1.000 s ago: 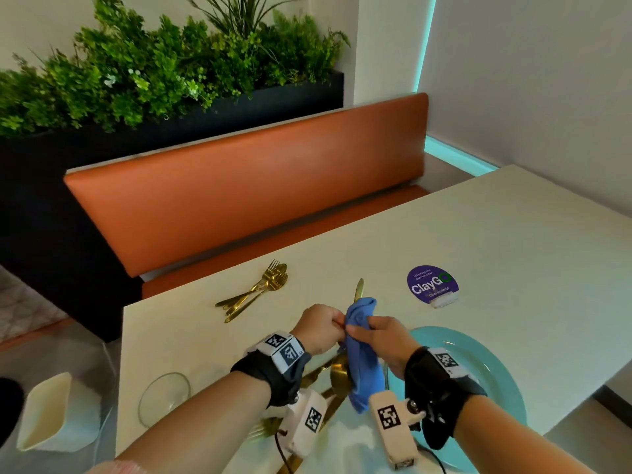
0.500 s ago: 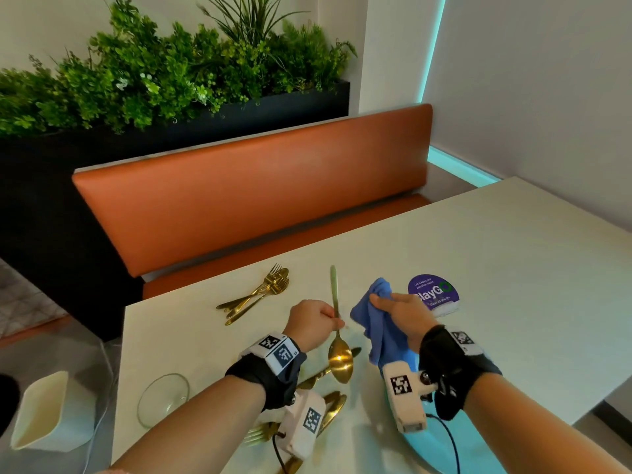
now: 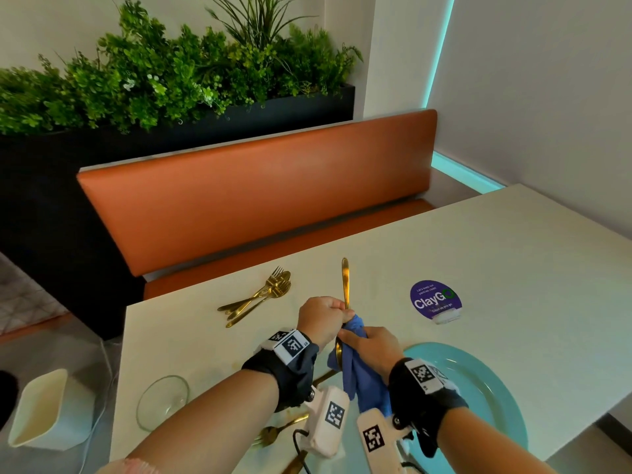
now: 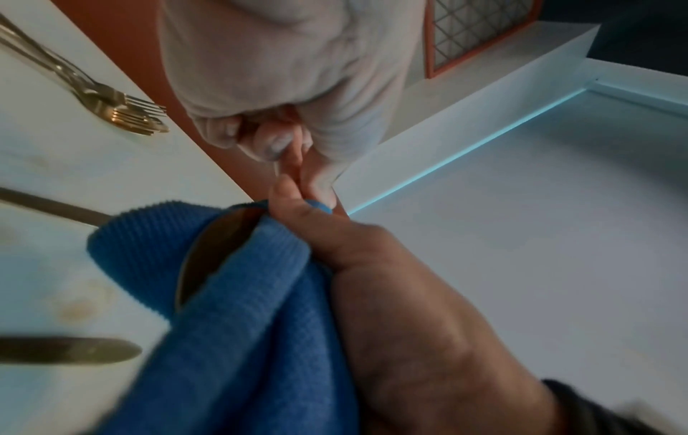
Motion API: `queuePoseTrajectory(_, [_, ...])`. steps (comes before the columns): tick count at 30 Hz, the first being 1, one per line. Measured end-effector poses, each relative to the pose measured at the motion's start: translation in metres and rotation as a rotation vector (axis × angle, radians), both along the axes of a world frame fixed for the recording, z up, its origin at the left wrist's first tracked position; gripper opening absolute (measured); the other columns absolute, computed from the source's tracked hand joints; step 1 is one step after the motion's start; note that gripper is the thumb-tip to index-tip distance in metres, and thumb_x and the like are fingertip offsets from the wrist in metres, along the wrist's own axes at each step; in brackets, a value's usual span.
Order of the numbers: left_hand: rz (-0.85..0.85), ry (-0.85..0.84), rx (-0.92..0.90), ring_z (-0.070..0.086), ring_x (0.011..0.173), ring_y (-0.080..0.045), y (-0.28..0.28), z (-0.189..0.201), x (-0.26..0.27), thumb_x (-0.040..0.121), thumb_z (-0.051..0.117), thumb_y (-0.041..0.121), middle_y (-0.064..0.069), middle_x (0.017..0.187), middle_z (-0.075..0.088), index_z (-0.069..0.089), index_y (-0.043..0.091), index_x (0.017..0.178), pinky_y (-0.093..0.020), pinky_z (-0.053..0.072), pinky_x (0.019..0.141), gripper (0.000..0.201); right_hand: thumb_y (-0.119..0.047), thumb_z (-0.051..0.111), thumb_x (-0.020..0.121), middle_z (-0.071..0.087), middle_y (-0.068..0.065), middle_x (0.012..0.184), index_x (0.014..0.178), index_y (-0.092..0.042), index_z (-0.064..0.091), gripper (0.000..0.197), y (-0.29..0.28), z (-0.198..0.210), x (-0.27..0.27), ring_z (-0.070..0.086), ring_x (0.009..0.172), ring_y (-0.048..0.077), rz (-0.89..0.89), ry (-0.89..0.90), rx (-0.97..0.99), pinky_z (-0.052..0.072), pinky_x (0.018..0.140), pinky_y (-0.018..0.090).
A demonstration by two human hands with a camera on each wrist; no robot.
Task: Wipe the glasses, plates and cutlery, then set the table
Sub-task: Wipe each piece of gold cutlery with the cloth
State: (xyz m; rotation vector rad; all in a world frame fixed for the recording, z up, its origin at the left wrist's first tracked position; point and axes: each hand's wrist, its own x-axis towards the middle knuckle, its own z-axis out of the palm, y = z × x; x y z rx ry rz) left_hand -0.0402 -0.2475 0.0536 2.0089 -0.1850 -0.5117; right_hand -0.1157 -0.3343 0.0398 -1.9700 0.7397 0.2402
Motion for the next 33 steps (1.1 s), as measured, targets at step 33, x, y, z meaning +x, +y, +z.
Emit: queuePoseTrajectory(33, [0.169,0.192,-0.091,0.06,0.088,-0.017,0.021,-0.002,0.019,0.084,0.068,0.021,-0.004,0.094,0.065,0.063,0.011,0.093,-0.03,0.049,0.078,0.015,-0.031,0.051,0.09,0.069,0.014,0.097,0.079,-0.015,0.061,0.022,-0.037,0.017,0.008,0.063,0.093,0.029,0.035,0.016,-0.122,0.05,0.09,0.039])
